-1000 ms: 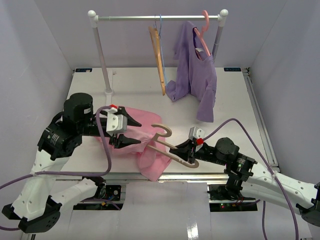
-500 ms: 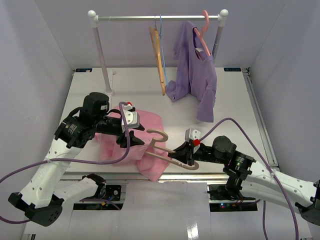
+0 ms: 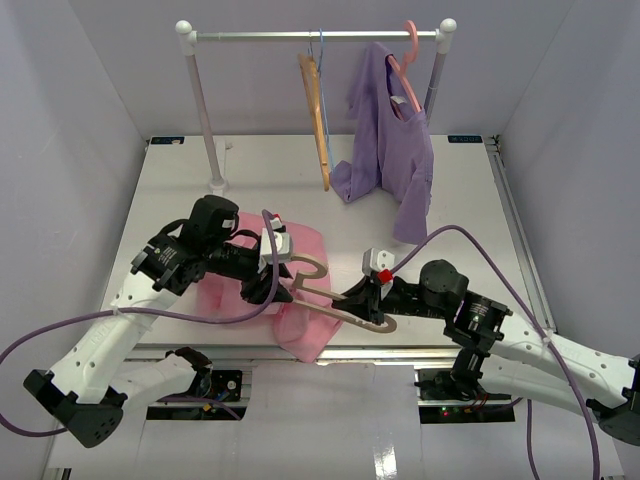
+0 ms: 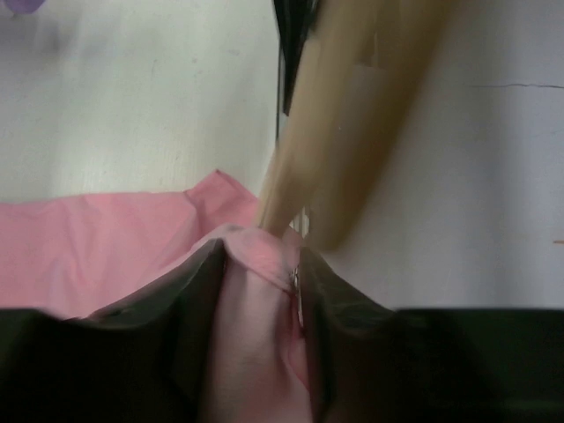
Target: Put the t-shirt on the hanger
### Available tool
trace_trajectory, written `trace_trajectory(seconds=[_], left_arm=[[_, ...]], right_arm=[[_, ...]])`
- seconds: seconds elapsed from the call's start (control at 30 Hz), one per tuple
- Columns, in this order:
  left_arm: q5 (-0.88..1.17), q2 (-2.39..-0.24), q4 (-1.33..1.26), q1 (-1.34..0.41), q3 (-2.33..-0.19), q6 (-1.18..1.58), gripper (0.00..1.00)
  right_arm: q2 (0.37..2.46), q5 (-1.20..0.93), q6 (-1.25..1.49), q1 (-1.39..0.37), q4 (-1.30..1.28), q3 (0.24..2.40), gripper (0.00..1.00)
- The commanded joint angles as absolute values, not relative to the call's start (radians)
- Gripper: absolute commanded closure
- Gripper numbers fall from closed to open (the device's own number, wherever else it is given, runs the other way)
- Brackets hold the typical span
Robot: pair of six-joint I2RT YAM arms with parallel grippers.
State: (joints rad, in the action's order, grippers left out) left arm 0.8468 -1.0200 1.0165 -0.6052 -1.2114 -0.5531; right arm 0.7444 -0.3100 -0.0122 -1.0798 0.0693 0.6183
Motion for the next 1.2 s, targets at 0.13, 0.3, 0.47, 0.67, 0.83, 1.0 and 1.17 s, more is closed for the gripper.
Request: trace_trajectory(seconds=[0.13,0.3,0.47,0.67,0.83,1.0,1.17], left_arm=[[0.82,-1.038,0.986,-0.612,-1.247,-0.514,1.0],[0.737,-1.049,0.939,-0.612,-1.273,-0.402,1.0],[0.634,-1.002,0.839,-0.612,-1.249,-0.236,1.0],[0.438,-0.871,0.667,-0.612,-1.174,-0.036,1.0],[0.388,-0.742,0.514,-0.612,-1.069,0.09,1.0],[0.399,-0.696,0.461,-0.612,-1.002,0.151,1.0],[0.4,-0.664,0.457,-0.612,-0.985,0.199,1.0]], right_arm=[[0.738,-0.291,-0.043,-1.073,0.135,0.69,0.92],[0.71,-0.14,-0.02,-1.066,0.065,0.721,0.61],[0.641,0.25,0.083,-1.066,0.006,0.772,0.33],[0.579,0.292,0.136,-1.066,0.013,0.747,0.33],[0.667,0.196,0.194,-1.066,0.073,0.697,0.56],[0.775,0.052,0.257,-1.084,0.263,0.655,0.79],[0.857,0.035,0.275,-1.156,0.417,0.609,0.86]])
